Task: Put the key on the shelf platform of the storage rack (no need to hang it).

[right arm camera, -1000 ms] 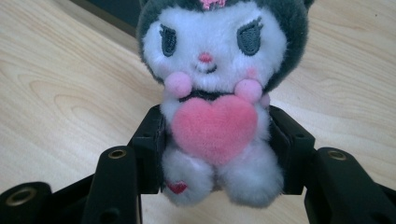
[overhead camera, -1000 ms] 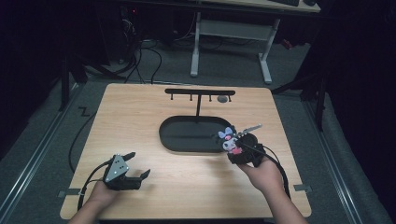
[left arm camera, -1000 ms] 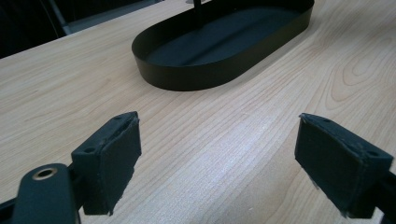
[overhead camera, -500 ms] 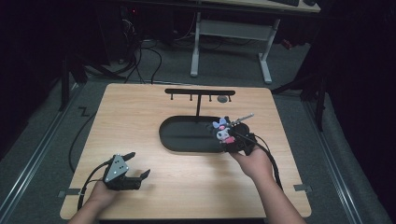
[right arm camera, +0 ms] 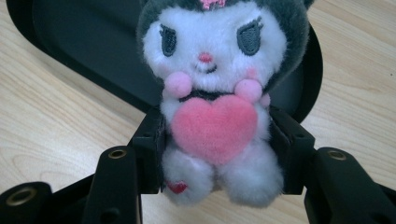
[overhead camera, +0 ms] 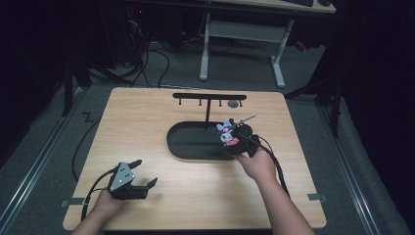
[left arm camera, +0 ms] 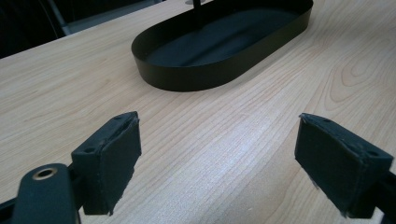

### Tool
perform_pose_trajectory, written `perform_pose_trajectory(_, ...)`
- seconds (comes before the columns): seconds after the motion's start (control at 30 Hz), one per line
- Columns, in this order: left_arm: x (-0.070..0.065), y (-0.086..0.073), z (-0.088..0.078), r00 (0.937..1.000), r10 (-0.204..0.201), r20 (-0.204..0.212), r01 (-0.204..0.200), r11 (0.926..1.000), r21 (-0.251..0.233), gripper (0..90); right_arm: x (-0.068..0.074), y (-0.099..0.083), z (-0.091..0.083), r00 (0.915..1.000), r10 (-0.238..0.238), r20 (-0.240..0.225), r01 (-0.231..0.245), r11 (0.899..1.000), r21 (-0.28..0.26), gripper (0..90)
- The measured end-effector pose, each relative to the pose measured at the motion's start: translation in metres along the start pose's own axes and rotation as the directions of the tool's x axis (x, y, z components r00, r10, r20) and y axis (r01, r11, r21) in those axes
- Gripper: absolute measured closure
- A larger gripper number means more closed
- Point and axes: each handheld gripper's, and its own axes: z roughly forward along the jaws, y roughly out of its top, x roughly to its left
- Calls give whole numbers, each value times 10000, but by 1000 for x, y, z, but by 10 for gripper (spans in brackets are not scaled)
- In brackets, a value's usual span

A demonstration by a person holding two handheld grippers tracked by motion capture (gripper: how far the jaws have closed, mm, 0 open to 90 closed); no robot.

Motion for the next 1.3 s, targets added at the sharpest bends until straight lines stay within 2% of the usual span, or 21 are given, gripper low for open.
perform_pose_trajectory(0.2,0,0,0,10000,-1,0,1,10000,-10,154,1,8,8,9999,-68,119,68,10000,15,478)
perform_pose_trajectory(0.27,0,0,0,10000,-2,2,2,10000,-4,154,1,11,12,10000,86,42,-86,10000,14,478)
perform_pose_trajectory(0.53,0,0,0,10000,-26,4,26,10000,-9,154,4,21,22,10000,66,-75,-66,10000,42,478)
perform_pose_trajectory(0.87,0,0,-1,10000,-56,-5,56,10000,-39,154,6,35,31,9999,67,140,-68,9999,105,478)
perform_pose_trajectory(1.1,1,0,-1,10000,-64,1,64,10000,-43,154,6,37,43,9999,36,166,-40,9997,244,478)
perform_pose_trajectory(1.3,1,0,-1,10000,-75,12,75,10000,-45,154,7,40,50,9996,250,127,-254,9993,272,478)
